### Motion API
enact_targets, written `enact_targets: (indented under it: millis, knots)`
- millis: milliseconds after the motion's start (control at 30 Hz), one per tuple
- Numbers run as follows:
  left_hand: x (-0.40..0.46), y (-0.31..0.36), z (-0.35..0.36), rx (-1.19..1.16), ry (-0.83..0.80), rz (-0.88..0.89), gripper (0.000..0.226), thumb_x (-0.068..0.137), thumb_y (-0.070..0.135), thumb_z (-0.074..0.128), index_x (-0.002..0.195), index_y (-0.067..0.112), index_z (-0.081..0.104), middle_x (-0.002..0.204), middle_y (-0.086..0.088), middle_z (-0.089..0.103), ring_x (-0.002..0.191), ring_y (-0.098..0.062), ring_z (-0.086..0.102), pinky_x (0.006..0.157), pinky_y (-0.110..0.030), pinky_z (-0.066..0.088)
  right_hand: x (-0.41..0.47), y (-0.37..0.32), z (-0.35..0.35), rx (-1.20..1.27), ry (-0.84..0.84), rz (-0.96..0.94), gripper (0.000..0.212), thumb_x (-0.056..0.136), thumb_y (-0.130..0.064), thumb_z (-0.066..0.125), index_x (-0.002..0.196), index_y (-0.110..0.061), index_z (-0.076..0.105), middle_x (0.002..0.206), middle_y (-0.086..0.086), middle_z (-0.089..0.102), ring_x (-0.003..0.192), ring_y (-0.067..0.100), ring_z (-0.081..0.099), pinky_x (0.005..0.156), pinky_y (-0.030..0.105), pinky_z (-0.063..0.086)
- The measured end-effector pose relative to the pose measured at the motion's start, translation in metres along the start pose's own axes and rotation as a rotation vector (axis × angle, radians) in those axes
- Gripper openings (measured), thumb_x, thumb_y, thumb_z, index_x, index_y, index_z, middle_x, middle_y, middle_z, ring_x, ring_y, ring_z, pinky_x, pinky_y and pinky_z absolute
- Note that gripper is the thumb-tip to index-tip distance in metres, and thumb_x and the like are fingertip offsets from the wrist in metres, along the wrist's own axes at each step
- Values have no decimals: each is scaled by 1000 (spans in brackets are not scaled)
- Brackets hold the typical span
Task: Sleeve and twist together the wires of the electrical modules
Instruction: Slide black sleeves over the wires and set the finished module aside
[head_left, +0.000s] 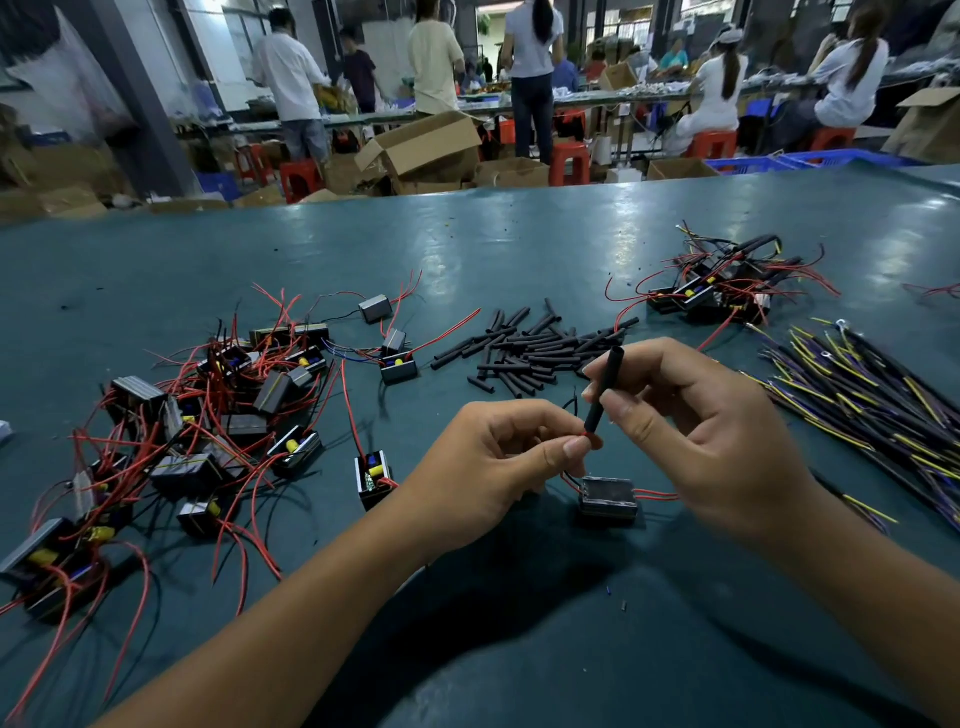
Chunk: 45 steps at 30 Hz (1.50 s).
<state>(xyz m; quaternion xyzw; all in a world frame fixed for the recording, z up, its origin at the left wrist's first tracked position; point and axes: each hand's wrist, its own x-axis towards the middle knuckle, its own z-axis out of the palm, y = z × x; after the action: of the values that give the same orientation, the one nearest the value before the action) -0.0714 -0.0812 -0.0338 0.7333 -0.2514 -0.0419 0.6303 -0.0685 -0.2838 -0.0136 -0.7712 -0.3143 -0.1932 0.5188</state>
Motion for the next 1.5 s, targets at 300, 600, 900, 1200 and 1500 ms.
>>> enact_targets:
  millis: [300, 600, 900, 1200, 1500]
  knots:
    - [1, 4, -10, 133, -46, -41, 10, 88, 15, 75, 97, 13, 72, 85, -4, 72, 73, -9, 58, 67, -31, 48, -2, 1, -1, -46, -36, -20, 10, 90, -23, 64, 100, -24, 65, 90, -6, 68, 82, 15, 64, 73, 34, 52]
    - [-1, 11, -26, 137, -20, -66, 12, 87, -2, 73, 97, 5, 70, 86, -3, 75, 75, -15, 69, 74, -30, 58, -7, 4, 14, -188, -72, -18, 11, 86, -32, 69, 85, -24, 61, 77, -10, 62, 63, 18, 58, 60, 35, 47]
    - [-2, 13, -35, 173, 25, 16, 5, 86, 10, 74, 91, 11, 74, 89, -8, 76, 78, -16, 67, 71, -31, 54, -9, 16, 19, -267, -147, 1, 18, 86, -18, 76, 81, -23, 60, 68, -14, 59, 64, -4, 54, 59, 4, 34]
    - [3, 1, -23, 421, 194, 98, 20, 85, 36, 76, 104, 28, 72, 83, 9, 68, 68, -2, 58, 62, -13, 41, -9, 16, 18, -265, -147, -5, 17, 84, -14, 77, 79, -15, 61, 68, -11, 59, 62, -6, 52, 59, 3, 33]
    - [4, 0, -9, 474, 205, 175, 21, 92, 34, 65, 100, 20, 79, 87, 2, 61, 75, -11, 56, 67, -11, 38, -7, 22, 16, -242, -207, 30, 16, 84, -15, 77, 79, -17, 63, 67, -13, 59, 62, -3, 52, 60, 7, 35]
